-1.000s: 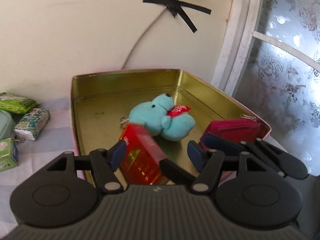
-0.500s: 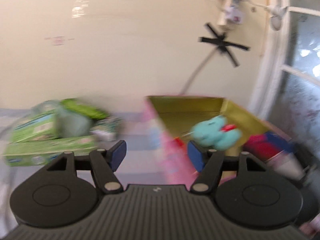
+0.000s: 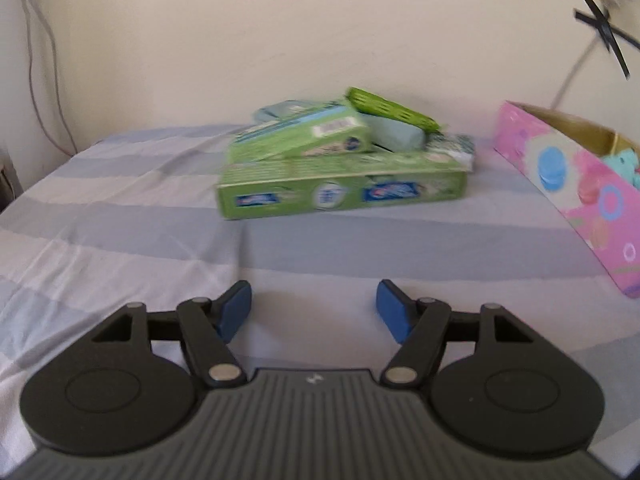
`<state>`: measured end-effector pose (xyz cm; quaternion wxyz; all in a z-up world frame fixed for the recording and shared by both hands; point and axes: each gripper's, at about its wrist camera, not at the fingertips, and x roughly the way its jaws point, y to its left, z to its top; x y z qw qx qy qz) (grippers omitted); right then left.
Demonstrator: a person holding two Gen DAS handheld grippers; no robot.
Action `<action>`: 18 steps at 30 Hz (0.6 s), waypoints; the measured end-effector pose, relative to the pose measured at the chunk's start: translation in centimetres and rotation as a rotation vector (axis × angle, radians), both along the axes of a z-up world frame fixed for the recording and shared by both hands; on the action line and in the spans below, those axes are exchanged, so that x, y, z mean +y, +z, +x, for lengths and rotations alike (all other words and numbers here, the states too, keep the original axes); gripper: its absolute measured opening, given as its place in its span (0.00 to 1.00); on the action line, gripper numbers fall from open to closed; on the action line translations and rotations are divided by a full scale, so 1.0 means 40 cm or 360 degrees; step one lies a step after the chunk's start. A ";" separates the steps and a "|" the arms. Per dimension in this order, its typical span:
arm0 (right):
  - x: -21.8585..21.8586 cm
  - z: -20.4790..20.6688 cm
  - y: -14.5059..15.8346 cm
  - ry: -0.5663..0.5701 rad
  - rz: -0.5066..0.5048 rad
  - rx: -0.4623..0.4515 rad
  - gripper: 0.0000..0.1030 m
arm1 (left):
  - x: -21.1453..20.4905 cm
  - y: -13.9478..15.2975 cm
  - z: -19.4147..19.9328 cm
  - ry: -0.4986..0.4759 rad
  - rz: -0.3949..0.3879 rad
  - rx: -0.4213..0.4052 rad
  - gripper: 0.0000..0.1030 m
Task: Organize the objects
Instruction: 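Move both grippers toward the long green toothpaste box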
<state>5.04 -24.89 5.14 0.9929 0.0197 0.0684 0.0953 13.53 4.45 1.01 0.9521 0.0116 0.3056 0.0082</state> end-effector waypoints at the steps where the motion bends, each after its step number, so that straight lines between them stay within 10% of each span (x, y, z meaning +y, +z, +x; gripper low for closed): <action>1: 0.025 0.003 0.000 0.0068 -0.0012 0.0030 0.64 | 0.023 0.000 0.000 -0.0002 -0.0010 -0.0003 0.69; 4: 0.115 0.030 -0.010 0.0307 -0.0033 0.0187 0.64 | 0.061 0.003 0.001 0.0117 0.0079 -0.0038 0.69; 8: 0.233 0.113 -0.023 0.0472 -0.0068 0.0359 0.64 | 0.146 0.010 -0.006 0.0193 -0.0221 -0.0063 0.70; 18: 0.351 0.487 -0.058 0.0359 0.0232 0.0713 0.64 | 0.173 0.010 -0.011 0.0228 -0.0384 -0.0128 0.74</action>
